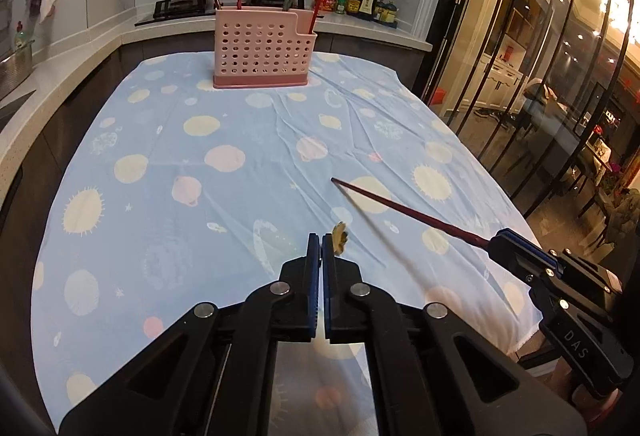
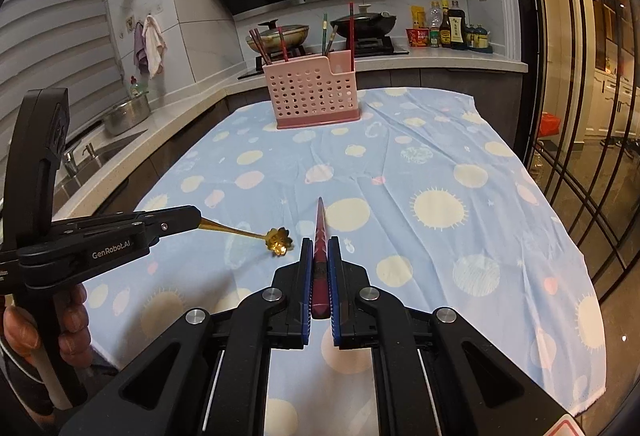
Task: Organize utensils
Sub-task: 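Lift the gold spoon with the left tool while the right tool carries the chopstick to the holder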
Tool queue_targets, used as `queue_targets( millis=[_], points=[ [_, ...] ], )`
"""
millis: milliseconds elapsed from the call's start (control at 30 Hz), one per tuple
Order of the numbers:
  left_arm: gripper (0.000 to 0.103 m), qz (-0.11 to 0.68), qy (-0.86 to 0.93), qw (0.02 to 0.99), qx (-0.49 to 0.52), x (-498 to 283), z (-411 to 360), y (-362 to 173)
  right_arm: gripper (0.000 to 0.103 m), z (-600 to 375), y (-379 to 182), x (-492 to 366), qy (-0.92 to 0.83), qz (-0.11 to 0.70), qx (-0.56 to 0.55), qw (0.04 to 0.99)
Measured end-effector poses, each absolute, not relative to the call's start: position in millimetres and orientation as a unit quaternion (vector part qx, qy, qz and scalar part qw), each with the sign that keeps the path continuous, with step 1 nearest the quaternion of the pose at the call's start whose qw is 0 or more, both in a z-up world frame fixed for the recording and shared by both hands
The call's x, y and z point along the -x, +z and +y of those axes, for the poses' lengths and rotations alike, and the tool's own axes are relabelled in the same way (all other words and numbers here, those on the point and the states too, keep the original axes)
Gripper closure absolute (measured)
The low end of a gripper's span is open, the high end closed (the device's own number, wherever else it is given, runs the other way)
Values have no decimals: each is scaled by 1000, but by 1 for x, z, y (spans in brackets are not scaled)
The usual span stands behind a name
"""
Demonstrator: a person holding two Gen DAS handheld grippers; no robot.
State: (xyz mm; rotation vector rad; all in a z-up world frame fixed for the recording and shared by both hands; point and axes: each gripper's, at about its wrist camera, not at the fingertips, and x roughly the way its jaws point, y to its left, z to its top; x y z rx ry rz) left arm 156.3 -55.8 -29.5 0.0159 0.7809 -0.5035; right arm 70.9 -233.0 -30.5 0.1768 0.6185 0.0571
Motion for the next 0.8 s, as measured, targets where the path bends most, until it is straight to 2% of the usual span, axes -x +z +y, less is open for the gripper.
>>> queue_targets(
  millis=[433,800],
  points=[
    [102,328,-239,914,-25,-180,-65,14,96,-248,17,-96,45,256,-112,959],
    [102,282,-222,932,-44,-237,-69,73,96,-266,90,-174,61,215,-100,969]
  ],
)
